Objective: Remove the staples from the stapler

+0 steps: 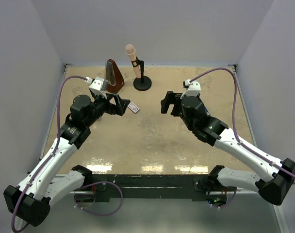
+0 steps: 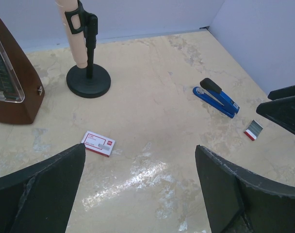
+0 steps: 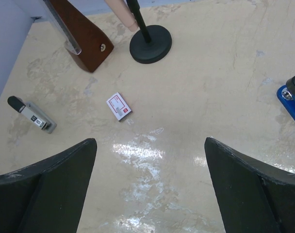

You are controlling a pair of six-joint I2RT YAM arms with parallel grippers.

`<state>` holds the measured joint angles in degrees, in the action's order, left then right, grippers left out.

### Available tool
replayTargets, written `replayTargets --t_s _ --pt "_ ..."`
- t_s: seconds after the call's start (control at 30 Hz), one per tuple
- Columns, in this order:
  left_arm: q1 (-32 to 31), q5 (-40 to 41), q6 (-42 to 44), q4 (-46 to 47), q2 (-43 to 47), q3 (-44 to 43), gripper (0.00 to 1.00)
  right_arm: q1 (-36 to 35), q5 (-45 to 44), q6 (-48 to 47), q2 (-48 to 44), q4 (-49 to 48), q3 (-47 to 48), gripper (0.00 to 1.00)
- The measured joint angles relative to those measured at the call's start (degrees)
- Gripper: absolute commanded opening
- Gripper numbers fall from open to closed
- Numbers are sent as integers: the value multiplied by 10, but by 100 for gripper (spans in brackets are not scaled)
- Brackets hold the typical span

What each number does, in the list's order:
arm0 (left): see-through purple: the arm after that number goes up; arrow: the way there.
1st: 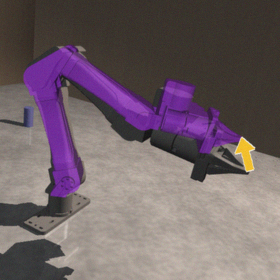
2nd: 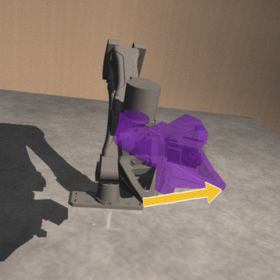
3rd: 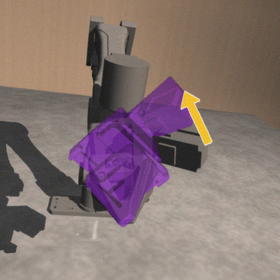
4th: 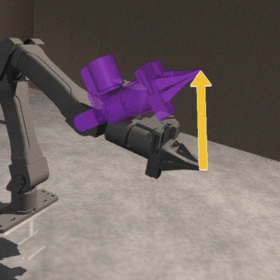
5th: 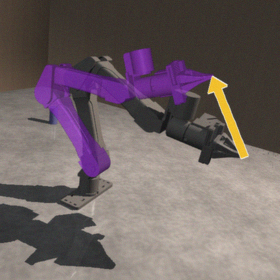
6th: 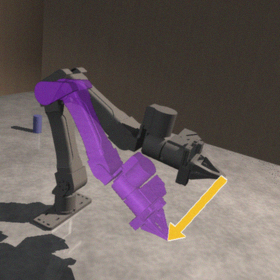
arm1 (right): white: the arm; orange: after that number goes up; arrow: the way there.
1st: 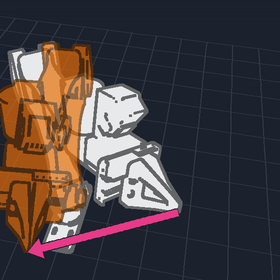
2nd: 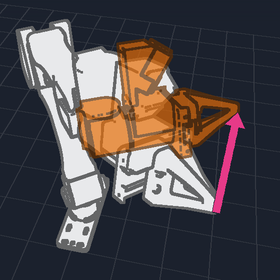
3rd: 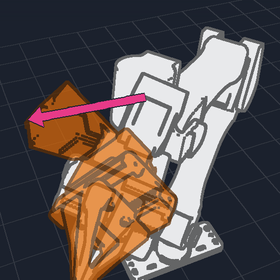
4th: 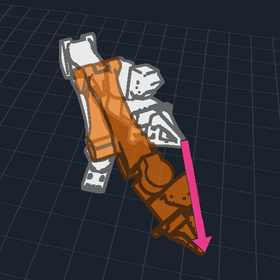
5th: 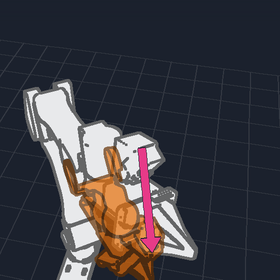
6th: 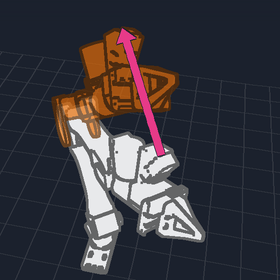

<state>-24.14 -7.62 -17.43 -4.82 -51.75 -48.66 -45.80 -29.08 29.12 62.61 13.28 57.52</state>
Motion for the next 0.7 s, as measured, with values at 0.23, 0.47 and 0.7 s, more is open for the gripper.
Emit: replayTargets --t_s 0.23,0.47,0.7 --pt "0 4 0 0 2 0 100 0 -2 0 0 0 0 99" --pt "0 6 0 0 3 0 100 0 -31 -16 9 -11 1 98" --pt "0 19 0 0 19 0 100 4 -170 -75 138 5 56 94"
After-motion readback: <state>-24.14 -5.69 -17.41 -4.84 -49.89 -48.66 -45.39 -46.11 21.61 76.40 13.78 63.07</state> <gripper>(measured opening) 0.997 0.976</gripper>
